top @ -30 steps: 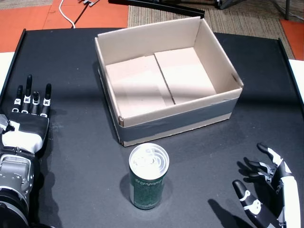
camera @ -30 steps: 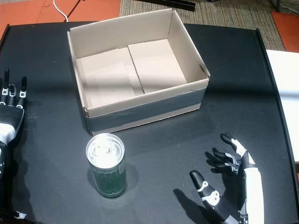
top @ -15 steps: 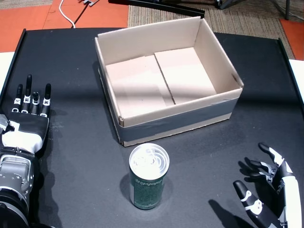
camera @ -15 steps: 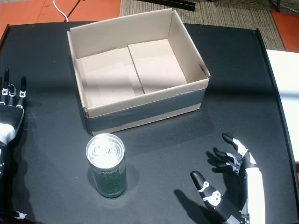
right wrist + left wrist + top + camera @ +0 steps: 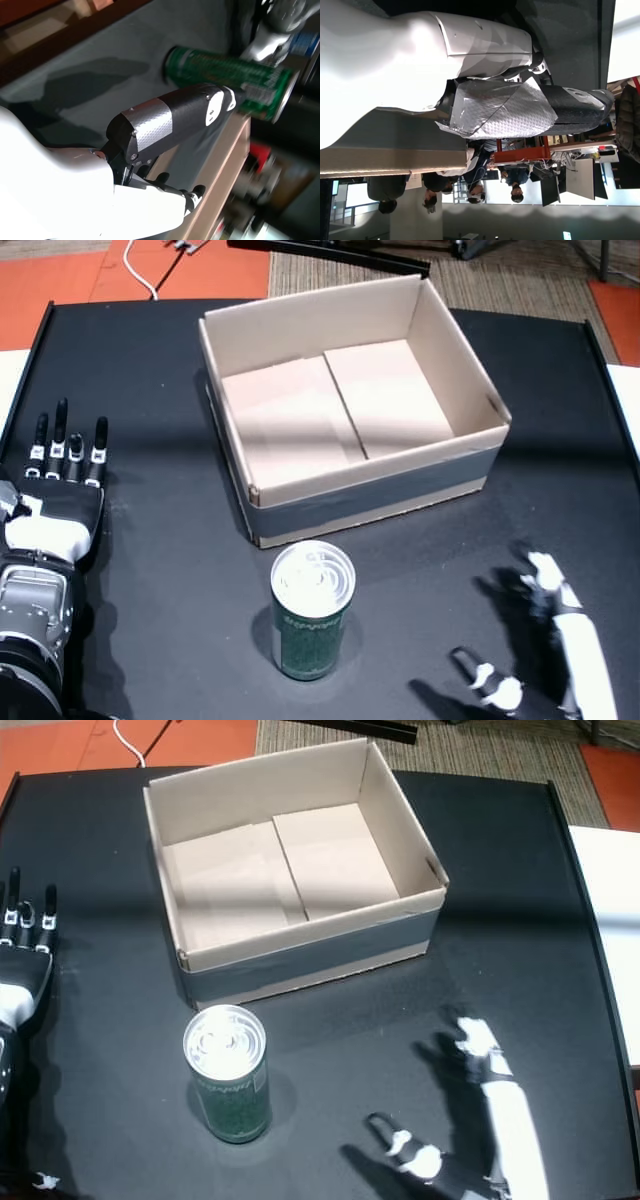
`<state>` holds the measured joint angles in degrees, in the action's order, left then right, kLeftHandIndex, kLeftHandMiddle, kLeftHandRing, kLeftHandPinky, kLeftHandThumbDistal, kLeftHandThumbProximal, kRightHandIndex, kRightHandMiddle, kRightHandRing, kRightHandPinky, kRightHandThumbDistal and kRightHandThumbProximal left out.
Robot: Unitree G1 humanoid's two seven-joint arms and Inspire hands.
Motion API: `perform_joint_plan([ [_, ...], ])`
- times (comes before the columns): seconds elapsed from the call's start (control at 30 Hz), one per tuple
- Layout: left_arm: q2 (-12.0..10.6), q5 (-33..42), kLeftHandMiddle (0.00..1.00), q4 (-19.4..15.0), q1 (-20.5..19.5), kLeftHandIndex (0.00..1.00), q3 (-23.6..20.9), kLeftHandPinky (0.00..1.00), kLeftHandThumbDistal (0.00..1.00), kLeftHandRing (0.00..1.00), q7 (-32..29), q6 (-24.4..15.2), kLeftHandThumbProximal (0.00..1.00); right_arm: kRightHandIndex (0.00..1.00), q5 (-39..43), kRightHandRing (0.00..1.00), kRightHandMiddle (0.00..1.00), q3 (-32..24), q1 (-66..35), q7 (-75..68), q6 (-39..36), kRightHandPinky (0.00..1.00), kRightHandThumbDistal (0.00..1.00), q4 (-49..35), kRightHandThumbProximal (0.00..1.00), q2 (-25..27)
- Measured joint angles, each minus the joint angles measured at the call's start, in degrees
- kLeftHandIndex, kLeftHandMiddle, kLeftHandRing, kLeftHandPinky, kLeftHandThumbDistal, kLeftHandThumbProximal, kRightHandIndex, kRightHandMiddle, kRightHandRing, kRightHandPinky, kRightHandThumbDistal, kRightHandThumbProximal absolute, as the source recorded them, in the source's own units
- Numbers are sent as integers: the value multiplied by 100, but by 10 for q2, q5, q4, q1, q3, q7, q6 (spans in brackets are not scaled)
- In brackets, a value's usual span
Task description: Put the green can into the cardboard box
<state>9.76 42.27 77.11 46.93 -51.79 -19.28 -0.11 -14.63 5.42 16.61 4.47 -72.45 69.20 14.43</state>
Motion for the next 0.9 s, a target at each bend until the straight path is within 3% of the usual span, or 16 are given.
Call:
perform_joint_plan([
  [0.23,1,0,20,0,0,46,0,84,72,57,-7,0,100,84,54,100,94,1,42,106,46,100,100,3,61,-13],
  [0.43,0,0,18,0,0,45,0,82,73,54,-7,0,100,88,55,100,96,1,58,129,71,100,100,7,64,-22],
  [0.6,0,0,19,0,0,46,0,81,71,55,-7,0,98,88,47,100,97,5,71,134,83,100,100,11,60,-27],
  [0.9,-1,0,20,0,0,44,-1,86,70,58,-7,0,98,91,89,100,99,-4,83,248,115,100,100,13,64,-41],
])
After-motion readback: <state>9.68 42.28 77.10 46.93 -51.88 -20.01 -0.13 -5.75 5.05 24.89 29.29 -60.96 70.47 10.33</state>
